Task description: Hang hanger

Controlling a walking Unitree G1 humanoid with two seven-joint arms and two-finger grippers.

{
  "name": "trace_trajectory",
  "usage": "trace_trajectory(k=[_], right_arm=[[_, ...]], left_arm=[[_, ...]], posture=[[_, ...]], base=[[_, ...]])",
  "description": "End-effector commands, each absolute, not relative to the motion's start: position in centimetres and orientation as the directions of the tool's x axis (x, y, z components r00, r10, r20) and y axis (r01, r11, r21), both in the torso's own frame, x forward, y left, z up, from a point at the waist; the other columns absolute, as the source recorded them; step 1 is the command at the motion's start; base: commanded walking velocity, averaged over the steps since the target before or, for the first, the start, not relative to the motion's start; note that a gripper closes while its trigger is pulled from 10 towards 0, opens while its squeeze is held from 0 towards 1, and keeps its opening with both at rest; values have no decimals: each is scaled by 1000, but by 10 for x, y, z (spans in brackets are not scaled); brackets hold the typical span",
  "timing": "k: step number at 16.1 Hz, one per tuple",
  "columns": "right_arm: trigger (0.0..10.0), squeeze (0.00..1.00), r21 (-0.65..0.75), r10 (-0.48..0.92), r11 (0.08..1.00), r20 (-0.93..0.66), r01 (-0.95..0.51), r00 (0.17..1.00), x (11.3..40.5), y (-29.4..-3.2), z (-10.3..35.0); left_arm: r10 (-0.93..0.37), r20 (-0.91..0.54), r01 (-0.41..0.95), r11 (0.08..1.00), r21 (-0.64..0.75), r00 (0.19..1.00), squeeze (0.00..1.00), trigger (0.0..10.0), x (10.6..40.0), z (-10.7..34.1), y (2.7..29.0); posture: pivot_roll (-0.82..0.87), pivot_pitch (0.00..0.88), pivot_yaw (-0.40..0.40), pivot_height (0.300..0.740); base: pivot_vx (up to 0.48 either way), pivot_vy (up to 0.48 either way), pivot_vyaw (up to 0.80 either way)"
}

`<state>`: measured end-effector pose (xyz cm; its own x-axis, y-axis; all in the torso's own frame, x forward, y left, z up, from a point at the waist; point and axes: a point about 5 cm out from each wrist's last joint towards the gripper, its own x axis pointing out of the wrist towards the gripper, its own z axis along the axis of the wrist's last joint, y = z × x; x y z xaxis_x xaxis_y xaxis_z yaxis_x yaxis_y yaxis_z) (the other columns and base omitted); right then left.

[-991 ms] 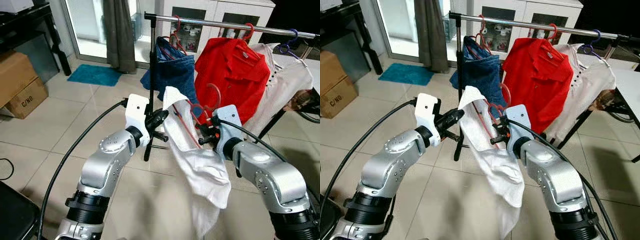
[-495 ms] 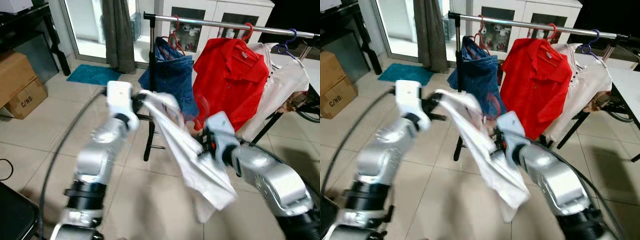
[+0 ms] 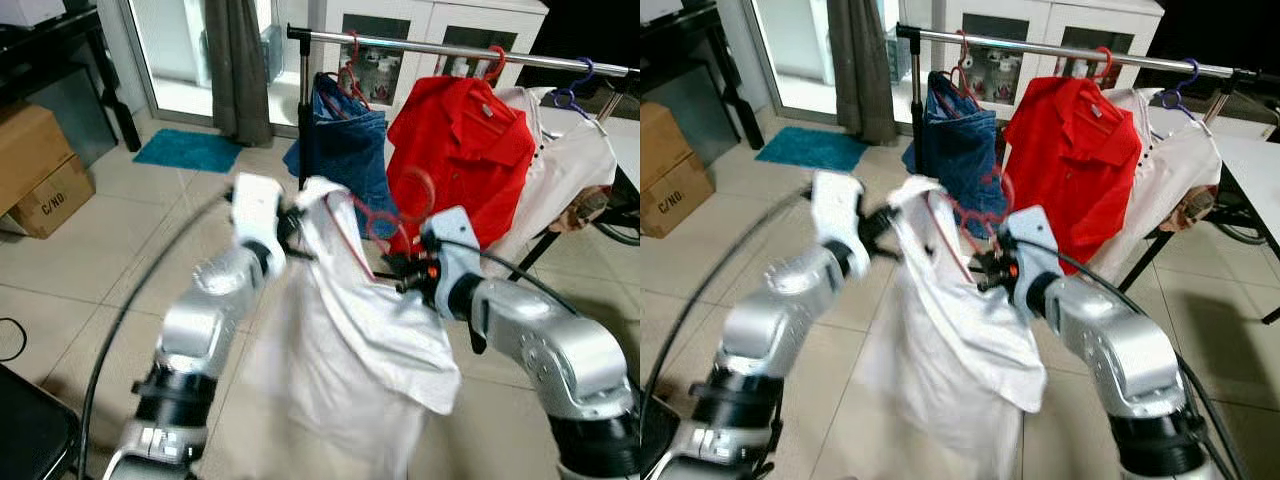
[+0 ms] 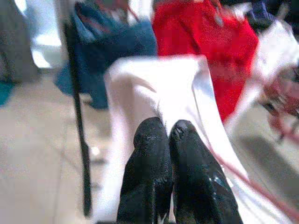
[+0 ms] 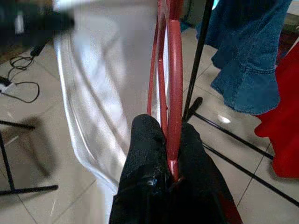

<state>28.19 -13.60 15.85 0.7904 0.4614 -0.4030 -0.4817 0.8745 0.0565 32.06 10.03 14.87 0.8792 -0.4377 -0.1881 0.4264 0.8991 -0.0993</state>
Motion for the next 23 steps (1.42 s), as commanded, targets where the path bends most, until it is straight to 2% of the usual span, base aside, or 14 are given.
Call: trace_trajectory(k=[1,3,8,10,12,13,14,15,16,18,19,20,21,23], right_arm=[[10000,0,41,429,894,-372,-447,823,287,-141,165],[10000,0,-41,392,892,-430,-451,814,286,-139,156],[10000,0,-121,391,846,-520,-519,759,278,-135,140],[10000,0,-96,428,848,-458,-522,779,280,-131,148],[10000,0,-49,462,850,-409,-525,787,281,-127,156],[10000,0,-29,470,852,-394,-522,790,281,-127,158],[10000,0,-29,472,852,-387,-522,792,282,-128,159],[10000,0,-18,476,852,-386,-523,790,282,-129,158],[10000,0,-5,486,850,-377,-526,788,283,-130,159],[10000,0,24,501,849,-359,-528,788,284,-133,162],[10000,0,36,523,835,-359,-549,773,283,-136,162],[10000,0,41,535,828,-359,-560,764,283,-137,162],[10000,0,38,547,817,-366,-575,753,282,-138,161],[10000,0,42,595,780,-358,-624,720,278,-142,162]], left_arm=[[-478,-184,465,878,-110,859,0,0,317,152,94],[-561,-146,541,826,-156,815,0,0,313,159,82],[-502,-14,486,844,-227,865,0,0,323,182,89],[-472,-113,465,881,-83,874,0,0,325,169,96],[-450,-132,445,893,-67,883,0,0,326,165,100],[-509,-111,497,859,-118,854,0,10000,324,169,94],[-584,-85,567,808,-161,808,0,10000,318,174,87],[-625,-85,612,778,-141,776,1000,10000,314,175,83],[-665,-100,655,747,-113,740,1000,10000,310,174,83],[-680,-121,679,732,-53,724,1000,10000,308,175,97],[-696,-121,701,713,2,708,1000,10000,307,183,117],[-699,-123,706,708,18,704,1000,10000,306,186,122],[-700,-126,709,704,44,703,1000,10000,306,189,130],[-643,-146,659,735,161,752,1000,10000,309,199,169]], posture=[[-175,0,-33,740],[-175,0,-33,740],[-175,0,-29,740],[-179,0,-23,740],[-178,0,-19,740],[-176,0,-20,740],[-174,0,-21,740],[-171,0,-22,740],[-169,0,-22,740],[-162,0,-25,740],[-154,0,-27,740],[-154,0,-27,740],[-154,0,-27,740],[-152,0,-27,740]], base=[[0,0,0],[0,0,0],[0,0,0],[0,0,0],[0,0,0],[0,0,0],[0,0,0],[0,0,0],[0,0,0],[0,0,0],[0,0,0],[0,0,0],[0,0,0],[0,0,0]])
